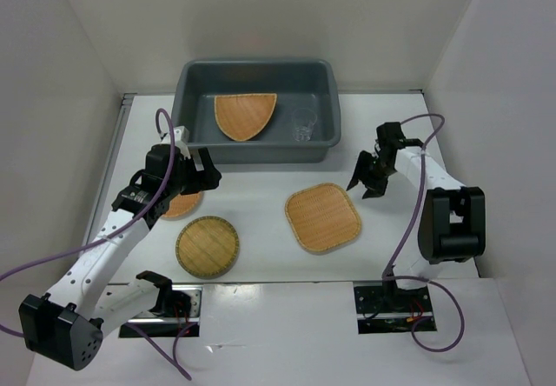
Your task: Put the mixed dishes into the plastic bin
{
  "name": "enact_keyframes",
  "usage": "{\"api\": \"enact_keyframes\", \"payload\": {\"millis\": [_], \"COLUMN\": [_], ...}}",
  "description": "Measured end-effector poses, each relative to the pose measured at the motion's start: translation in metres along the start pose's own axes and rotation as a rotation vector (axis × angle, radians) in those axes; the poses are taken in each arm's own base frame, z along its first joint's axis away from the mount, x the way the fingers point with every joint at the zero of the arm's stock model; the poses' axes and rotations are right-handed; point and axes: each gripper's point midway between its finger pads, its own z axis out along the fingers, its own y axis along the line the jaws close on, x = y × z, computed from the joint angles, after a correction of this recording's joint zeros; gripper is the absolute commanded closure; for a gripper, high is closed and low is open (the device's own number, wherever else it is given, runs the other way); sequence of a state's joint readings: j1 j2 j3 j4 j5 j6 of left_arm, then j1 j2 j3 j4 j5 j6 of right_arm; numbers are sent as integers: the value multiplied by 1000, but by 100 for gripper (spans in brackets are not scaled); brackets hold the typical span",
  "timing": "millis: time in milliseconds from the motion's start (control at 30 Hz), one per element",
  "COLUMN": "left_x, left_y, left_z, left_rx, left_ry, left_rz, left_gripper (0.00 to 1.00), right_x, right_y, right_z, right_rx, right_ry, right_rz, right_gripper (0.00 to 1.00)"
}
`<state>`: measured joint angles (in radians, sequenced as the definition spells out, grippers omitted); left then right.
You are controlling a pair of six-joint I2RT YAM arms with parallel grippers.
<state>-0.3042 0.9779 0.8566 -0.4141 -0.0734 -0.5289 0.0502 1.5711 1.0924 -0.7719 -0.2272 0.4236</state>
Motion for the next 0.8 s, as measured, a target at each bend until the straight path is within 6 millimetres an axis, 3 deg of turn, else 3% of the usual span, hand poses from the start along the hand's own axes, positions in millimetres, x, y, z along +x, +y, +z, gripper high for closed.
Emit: {"api": "enact_keyframes", "payload": {"millis": [200, 467, 800], "left_x": [0, 0, -1], "left_y": [0, 0, 0], "left_z": [0, 0, 0], "left_rx": [0, 0, 1], "left_ry": [0, -1, -3], "left_rz": [0, 0, 0], "left_gripper": [1, 1, 1], "right_x": [20, 23, 19], "right_y": [-43, -37, -31], "right_z": [33, 49, 43], "right_rx": [72, 16, -26], "right_ry": [100, 143, 124], "right_rz": [105, 102, 88], "right_gripper": [39, 39, 39]}}
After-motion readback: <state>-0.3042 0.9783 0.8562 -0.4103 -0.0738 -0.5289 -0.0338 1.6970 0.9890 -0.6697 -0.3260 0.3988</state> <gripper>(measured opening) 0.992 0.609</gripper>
